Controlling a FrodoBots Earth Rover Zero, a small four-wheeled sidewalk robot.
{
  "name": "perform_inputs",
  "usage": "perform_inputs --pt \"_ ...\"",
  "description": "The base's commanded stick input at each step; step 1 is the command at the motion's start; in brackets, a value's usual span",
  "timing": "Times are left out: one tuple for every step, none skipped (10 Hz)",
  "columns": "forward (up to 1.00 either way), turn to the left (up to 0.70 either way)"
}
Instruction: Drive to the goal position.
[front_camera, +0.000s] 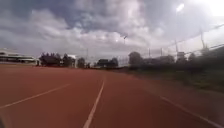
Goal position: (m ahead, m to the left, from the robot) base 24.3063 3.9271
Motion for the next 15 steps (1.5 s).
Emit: perform_inputs --pt "0.70 0.00" --pt "0.70 0.00" --pt "0.70 0.00" --pt "0.70 0.00" --pt "0.70 0.00" --pt "0.70 0.00" --pt "0.70 0.00" --pt "0.70 0.00" --pt "0.70 0.00" --pt "0.70 0.00" --pt "0.70 0.00" --pt "0.70 0.00" --pt "0.70 0.00" --pt "0.70 0.00" --pt "0.70 0.00"
